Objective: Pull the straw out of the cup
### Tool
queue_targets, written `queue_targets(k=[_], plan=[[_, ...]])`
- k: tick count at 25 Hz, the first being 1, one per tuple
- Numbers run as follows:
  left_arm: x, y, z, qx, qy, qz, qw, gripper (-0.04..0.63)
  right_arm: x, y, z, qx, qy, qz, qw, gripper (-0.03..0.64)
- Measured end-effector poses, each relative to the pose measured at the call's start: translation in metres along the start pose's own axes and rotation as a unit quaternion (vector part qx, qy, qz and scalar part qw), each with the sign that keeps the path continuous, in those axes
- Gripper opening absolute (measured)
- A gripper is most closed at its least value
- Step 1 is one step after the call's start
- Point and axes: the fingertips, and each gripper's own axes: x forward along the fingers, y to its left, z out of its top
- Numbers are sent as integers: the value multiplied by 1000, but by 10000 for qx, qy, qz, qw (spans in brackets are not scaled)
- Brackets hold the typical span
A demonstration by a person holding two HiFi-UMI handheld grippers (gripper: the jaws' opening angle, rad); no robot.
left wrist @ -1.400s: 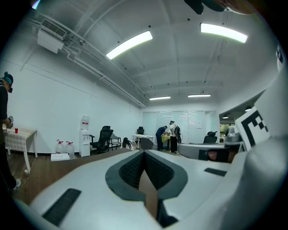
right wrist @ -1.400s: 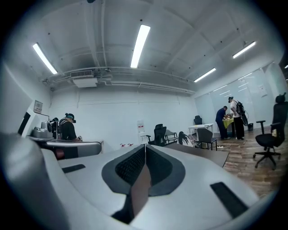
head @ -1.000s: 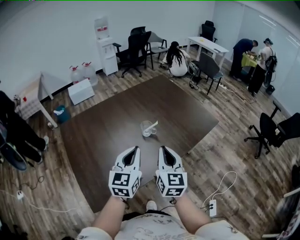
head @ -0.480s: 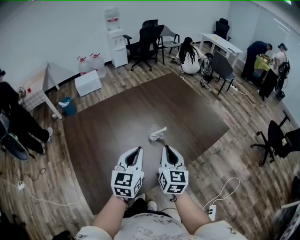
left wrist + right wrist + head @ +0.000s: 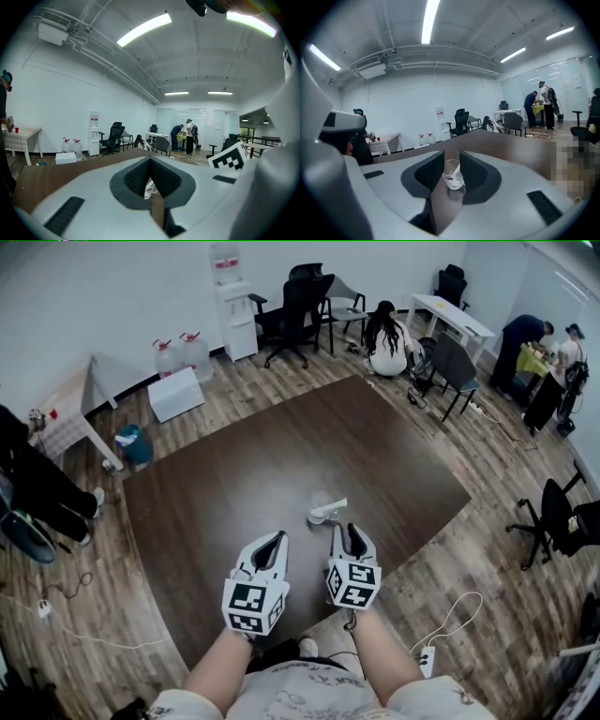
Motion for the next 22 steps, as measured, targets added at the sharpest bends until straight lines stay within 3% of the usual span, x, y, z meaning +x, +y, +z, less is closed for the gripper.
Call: queue_targets(k=[10,22], plan=[[24,27,-25,-13,302,-29,9995,0,76,-37,-47,873,450,-538,9937,117],[34,54,-51,-85,576,26,9983,0,124,-46,-61,1265,576,-450,9893,103]])
